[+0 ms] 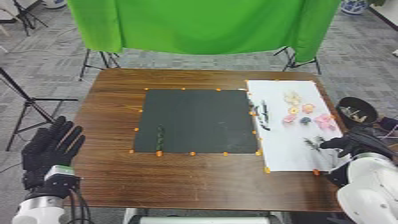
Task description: Arrange flowers
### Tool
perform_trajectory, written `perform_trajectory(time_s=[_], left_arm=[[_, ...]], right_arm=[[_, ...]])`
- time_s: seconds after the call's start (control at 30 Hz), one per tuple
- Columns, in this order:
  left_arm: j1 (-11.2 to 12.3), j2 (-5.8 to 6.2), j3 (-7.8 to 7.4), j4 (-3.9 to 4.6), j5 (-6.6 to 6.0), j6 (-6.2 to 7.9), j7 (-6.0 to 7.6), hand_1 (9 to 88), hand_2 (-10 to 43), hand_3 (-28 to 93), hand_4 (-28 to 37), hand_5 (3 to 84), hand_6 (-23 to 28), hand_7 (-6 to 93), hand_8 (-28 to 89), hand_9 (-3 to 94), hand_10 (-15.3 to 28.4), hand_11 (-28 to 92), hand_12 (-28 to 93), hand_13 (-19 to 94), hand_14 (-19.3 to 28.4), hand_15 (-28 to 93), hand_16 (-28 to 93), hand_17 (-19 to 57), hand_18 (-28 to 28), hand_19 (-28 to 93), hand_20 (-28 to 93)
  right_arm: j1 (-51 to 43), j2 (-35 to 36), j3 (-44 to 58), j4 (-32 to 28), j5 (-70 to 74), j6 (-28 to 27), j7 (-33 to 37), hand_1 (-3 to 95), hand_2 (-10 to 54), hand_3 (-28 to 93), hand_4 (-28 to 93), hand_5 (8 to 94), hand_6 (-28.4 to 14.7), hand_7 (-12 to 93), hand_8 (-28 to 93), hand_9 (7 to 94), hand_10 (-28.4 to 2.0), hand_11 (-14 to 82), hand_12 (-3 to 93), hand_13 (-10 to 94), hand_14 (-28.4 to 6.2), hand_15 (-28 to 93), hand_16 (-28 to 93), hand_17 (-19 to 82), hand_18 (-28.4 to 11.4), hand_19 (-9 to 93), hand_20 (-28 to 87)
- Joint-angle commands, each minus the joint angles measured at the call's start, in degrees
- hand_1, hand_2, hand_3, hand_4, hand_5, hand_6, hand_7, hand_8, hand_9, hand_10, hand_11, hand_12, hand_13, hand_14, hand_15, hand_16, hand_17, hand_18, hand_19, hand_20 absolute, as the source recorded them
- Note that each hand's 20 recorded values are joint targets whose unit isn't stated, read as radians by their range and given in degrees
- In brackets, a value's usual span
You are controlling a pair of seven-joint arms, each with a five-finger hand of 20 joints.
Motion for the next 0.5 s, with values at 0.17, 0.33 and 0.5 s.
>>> perform_trajectory(time_s=[0.17,0.33,0.5], left_arm=[[1.1,-0.94,0.22,-0.48,-0.21,-0.14,-0.8,27.7,17.2,74,-27.8,41.3,9.9,17.6,-9,31.5,15.7,26,10,24,16.5,40,-9,-6.6,14.3,37,8],[1.4,-1.06,0.19,-0.68,-0.22,0.0,-0.82,27.8,17.3,73,-27.9,41.3,9.9,17.5,-9,31.5,15.8,26,10,24,16.6,40,-9,-6.7,14.3,37,8],[1.5,-1.1,0.28,-0.69,-0.5,-0.03,-0.87,27.9,17.5,73,-28.0,41.4,9.9,17.6,-9,31.6,15.9,26,10,24,16.5,40,-9,-6.7,14.3,37,8]], right_arm=[[0.7,-2.1,-2.7,5.4,1.5,5.1,-1.5,48.2,-9.5,75,-28,65.0,-1.8,18,-13,65.8,-12.8,11.8,12.7,61,-13.0,30,17,25,-20.7,67,16],[0.1,-1.5,-3.2,5.3,-0.8,10.0,-3.6,58.1,-9.5,65,-28,76.8,-0.3,33,2,81.8,-11.5,8.6,25.5,69,-9.5,26,29,28,-19.3,66,19],[-0.2,-1.1,-3.4,4.6,-1.8,12.9,-4.9,57.6,-9.5,68,-28,77.5,-0.7,42,7,87.7,-11.0,6.2,32.7,72,-8.0,25,34,29,-18.9,67,20]])
